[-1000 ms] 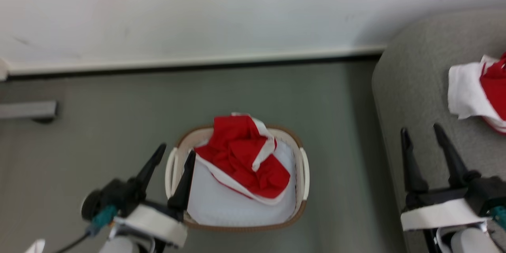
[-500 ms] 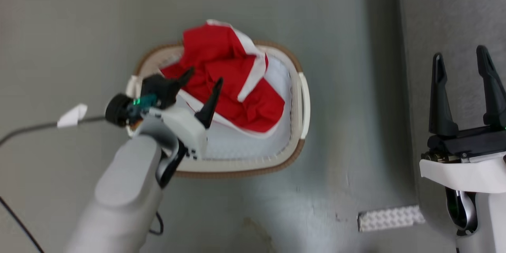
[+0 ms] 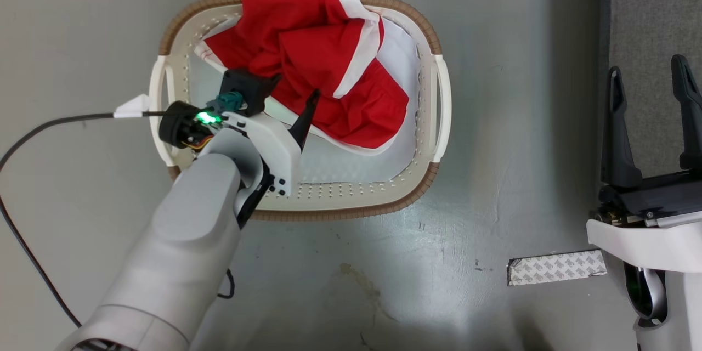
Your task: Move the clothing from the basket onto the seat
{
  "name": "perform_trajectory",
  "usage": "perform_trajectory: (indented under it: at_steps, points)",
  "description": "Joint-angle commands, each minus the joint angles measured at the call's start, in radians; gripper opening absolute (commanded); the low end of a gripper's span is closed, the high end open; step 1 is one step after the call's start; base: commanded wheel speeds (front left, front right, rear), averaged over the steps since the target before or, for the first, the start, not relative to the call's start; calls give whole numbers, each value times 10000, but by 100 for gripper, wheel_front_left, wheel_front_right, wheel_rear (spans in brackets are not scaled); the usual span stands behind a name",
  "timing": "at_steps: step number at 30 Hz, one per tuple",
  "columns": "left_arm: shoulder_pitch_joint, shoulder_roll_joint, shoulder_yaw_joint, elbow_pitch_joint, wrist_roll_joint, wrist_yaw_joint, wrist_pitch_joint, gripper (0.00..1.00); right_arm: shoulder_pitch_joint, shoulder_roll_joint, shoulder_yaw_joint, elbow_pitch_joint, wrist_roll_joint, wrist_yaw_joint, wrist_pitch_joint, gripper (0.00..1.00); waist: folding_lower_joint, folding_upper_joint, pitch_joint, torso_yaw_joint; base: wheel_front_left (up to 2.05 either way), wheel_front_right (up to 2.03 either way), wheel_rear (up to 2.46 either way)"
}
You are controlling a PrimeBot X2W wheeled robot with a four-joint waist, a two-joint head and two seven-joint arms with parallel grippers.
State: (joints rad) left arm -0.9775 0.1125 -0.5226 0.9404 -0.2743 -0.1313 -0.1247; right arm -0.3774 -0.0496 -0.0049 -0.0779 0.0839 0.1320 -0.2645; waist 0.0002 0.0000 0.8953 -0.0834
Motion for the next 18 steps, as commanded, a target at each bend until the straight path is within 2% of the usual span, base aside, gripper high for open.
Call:
perform_trajectory:
  at_steps: [1,7,18]
  points:
    - [-177,-8,-117,143,-219,16,-92,100,21,-17,16,13,-105,-25,2,100,-2,0,1,-1,0,0,0]
    - [-654,-61,-464,390,-920,14,-413,100,45,-16,148,5,-139,-25,2,100,-2,0,65,-59,0,0,0]
    - [-1605,-36,-693,1105,-1304,13,-626,100,274,-16,184,-142,-200,-25,2,100,-2,0,497,-214,0,0,0]
